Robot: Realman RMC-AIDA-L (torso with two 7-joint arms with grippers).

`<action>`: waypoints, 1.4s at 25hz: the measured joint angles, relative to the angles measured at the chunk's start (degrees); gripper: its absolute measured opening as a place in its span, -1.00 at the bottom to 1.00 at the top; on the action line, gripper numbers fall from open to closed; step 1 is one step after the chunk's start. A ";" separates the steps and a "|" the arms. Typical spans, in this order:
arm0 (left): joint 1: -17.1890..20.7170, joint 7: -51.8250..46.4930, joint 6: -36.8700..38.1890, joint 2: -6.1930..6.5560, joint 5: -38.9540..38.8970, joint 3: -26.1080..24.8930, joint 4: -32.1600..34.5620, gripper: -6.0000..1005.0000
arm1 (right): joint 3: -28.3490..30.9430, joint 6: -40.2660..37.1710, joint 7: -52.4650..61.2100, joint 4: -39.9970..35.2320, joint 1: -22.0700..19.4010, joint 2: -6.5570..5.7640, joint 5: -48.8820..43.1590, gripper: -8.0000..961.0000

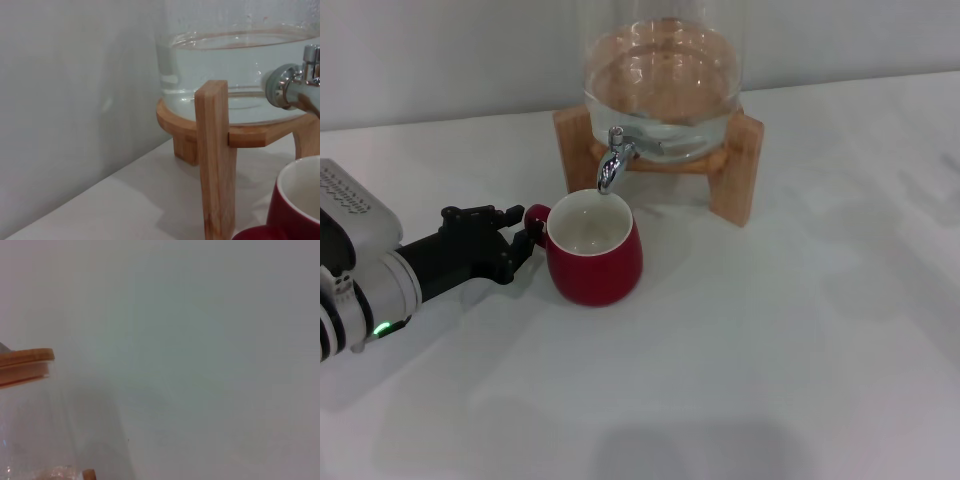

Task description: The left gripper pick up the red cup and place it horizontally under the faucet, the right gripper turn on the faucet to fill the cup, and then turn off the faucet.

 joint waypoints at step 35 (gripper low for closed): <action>9.57 -3.47 -18.19 0.31 -0.87 -0.37 6.59 -0.44 | 1.51 0.24 0.39 0.53 0.09 0.00 0.19 0.66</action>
